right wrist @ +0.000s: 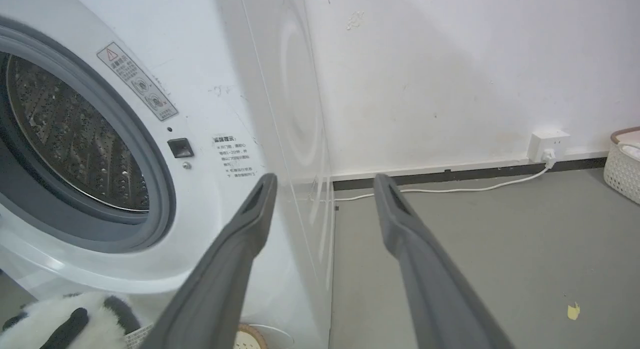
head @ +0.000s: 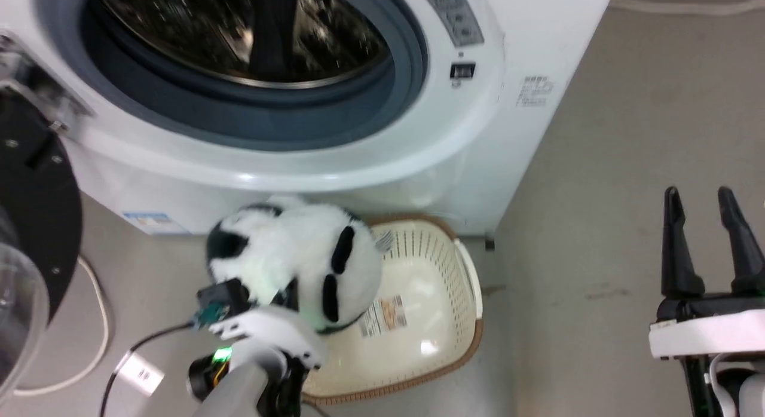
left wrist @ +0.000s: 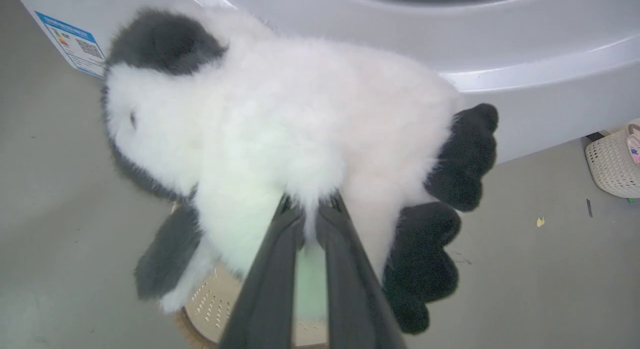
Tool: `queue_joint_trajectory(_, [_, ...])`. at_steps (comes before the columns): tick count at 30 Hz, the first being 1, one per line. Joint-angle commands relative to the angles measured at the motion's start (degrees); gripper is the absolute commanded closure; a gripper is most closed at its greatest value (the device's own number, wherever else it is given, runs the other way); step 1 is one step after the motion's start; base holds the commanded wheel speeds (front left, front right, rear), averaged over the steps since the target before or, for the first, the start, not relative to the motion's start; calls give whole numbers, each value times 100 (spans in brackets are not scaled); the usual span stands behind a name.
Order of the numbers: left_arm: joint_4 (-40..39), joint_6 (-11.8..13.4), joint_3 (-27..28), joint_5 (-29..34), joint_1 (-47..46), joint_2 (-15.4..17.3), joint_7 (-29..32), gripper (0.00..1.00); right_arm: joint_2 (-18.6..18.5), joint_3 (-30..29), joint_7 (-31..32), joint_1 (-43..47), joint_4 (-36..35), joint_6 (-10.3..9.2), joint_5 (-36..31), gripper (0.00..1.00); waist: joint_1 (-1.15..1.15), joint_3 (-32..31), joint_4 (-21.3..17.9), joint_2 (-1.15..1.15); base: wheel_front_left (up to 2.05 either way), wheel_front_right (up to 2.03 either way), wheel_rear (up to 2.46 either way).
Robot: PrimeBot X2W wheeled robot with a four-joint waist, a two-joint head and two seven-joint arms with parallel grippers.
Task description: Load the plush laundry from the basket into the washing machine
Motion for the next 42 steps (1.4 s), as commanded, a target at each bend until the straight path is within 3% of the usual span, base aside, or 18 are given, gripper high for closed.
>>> queue_joint_trajectory(1, [-259,78,128,132,200,66,-33,100,15,17,-49,83,51,-4,70,0,2,-354,56,0,0,0,0])
queue_joint_trajectory(12, [-2517,679,733,1073,1408,289,-33,100,17,28,-129,398,226,-4,249,0,2,-930,172,0,0,0,0])
queue_joint_trajectory(20, [-3340,749,1054,1836,1557,341,-33,100,18,35,-174,484,272,-4,310,0,2,-1048,138,0,0,0,0])
queue_joint_trajectory(23, [-3484,619,1307,2316,1342,161,-33,100,18,10,-197,459,266,-4,324,0,2,-999,95,0,0,0,0])
queue_joint_trajectory(32, [-3127,221,1759,2881,618,-223,-33,100,18,20,-216,319,191,-4,318,0,2,-674,-5,0,0,0,0])
queue_joint_trajectory(36, [-2768,-64,2135,3176,22,-399,-34,100,18,93,-223,85,98,-4,334,0,2,-234,-156,0,0,0,0])
queue_joint_trajectory(42, [-2383,-271,2503,3356,-713,-458,-34,100,18,110,-190,-174,-15,-4,281,0,2,306,-300,0,0,0,0])
